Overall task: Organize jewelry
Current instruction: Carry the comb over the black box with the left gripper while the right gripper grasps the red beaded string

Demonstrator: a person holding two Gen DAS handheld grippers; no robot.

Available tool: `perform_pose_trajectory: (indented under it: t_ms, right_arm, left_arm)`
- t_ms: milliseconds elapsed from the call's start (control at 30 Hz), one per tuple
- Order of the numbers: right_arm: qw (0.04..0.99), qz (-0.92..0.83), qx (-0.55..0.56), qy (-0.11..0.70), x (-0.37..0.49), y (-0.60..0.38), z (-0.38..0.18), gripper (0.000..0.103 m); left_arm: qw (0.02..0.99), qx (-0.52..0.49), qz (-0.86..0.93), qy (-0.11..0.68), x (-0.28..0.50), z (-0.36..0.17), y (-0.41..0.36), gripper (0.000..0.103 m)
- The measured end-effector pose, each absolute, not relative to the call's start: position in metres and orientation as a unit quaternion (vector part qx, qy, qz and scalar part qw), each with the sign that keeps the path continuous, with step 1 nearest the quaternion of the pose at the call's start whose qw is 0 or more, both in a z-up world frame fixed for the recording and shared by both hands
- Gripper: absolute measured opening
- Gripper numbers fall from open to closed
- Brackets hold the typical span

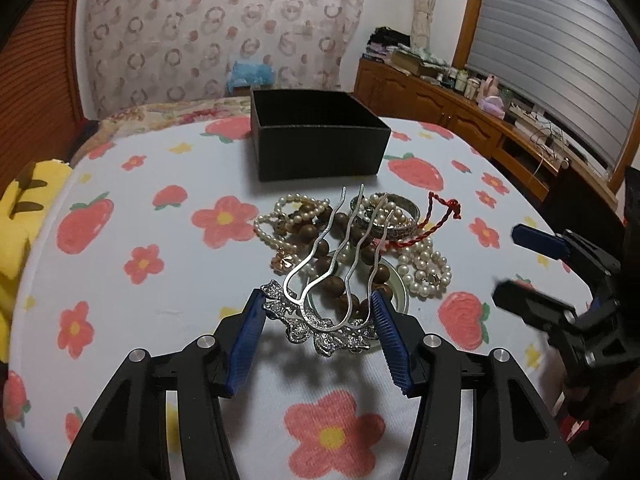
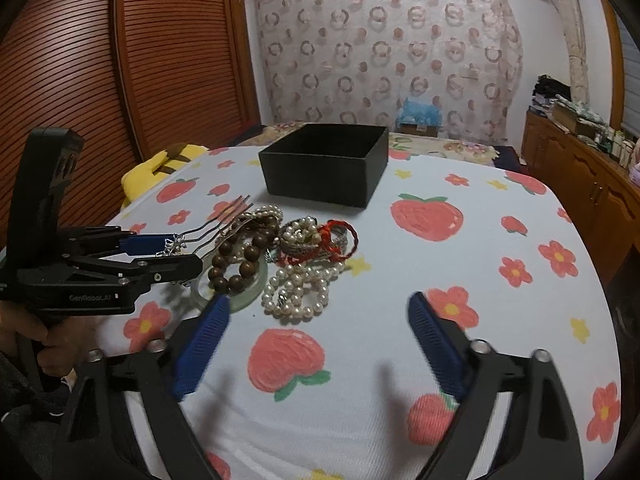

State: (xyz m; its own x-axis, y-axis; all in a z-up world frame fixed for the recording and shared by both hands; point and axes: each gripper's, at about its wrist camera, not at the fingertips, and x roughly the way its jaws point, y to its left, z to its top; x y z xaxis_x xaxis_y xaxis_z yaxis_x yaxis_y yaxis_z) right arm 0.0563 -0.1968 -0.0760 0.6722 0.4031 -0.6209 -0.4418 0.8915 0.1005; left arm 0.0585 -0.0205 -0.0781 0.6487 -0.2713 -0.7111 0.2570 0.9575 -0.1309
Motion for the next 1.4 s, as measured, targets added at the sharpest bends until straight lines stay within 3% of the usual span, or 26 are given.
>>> perform_pose_trajectory:
  t_ms: [400, 467, 567, 600, 1000, 1400]
  right_arm:
    - [0.891, 0.268, -0.003, 0.367, 0.106, -0.183, -0.074, 0.057]
    - [0.888, 0.266, -0.002, 0.376, 0.114, -0.183, -0.077, 0.047]
    - [0.887, 0.264, -0.006, 0.378, 0.122, -0.184, -0.075, 0.022]
    - [0.888, 0.264, -0.009, 0.376, 0.123, -0.185, -0.073, 0.008]
    - [0.911, 0.268, -0.052, 0.308, 0.123, -0.192, -0.013, 0.006]
    - [0.921, 0.248, -0.062, 0.295, 0.157, -0.199, 0.001, 0.006]
  left_arm:
    - [0.917, -0.006, -0.133, 0.377, 0.060, -0.071, -0.017, 0.052]
    - [0.917, -0.005, -0.131, 0.376, 0.061, -0.071, -0.016, 0.052]
    - [0.918, -0.005, -0.130, 0.374, 0.061, -0.071, -0.014, 0.052]
    - [0.918, -0.005, -0.129, 0.374, 0.062, -0.070, -0.014, 0.052]
    - [0.924, 0.004, -0.132, 0.358, 0.072, -0.057, -0.017, 0.052]
    - [0.931, 0.027, -0.120, 0.344, 0.125, -0.032, -0.026, 0.052]
